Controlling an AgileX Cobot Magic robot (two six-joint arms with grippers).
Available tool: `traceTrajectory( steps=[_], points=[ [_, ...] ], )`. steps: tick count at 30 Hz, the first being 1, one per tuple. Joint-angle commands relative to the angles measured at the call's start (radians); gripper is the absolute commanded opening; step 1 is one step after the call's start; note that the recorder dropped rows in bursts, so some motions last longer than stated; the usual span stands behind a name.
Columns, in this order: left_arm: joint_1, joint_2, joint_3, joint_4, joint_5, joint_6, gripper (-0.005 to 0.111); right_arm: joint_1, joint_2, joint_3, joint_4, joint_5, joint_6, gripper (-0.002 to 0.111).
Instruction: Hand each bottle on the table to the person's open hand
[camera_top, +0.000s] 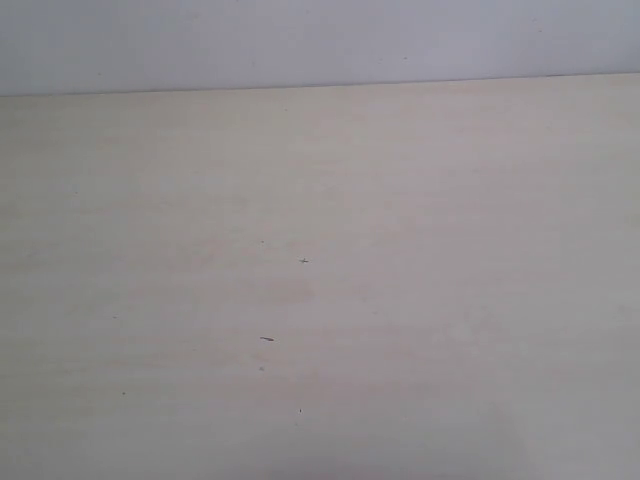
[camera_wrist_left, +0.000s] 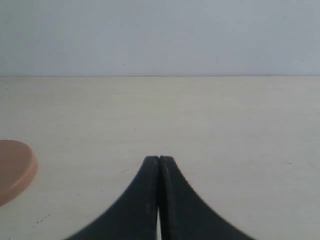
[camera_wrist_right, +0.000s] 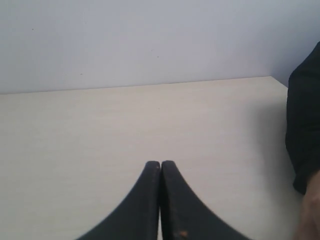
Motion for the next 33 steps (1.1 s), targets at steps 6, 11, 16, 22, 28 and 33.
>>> traceTrajectory(
  steps=[6, 11, 16, 22, 28, 33],
  points=[
    [0.001, -0.004, 0.002, 0.006, -0.014, -0.001, 0.0, -0.005, -0.005, 0.004, -0.003, -0.002, 0.001, 0.0],
    [0.001, -0.004, 0.002, 0.187, -0.014, -0.183, 0.0, -0.005, -0.005, 0.004, -0.003, -0.002, 0.001, 0.0],
    [0.001, -0.004, 0.002, 0.303, -0.011, -0.317, 0.0, -0.005, -0.005, 0.004, -0.003, -0.002, 0.001, 0.0],
    [0.001, -0.004, 0.002, 0.301, 0.029, -0.315, 0.0, -0.005, -0.005, 0.004, -0.003, -0.002, 0.001, 0.0],
    [0.001, -0.004, 0.002, 0.301, 0.045, -0.315, 0.0, -0.005, -0.005, 0.004, -0.003, -0.002, 0.001, 0.0],
    [0.001, -0.004, 0.002, 0.301, 0.045, -0.315, 0.0, -0.005, -0.005, 0.004, -0.003, -0.002, 0.001, 0.0]
  ],
)
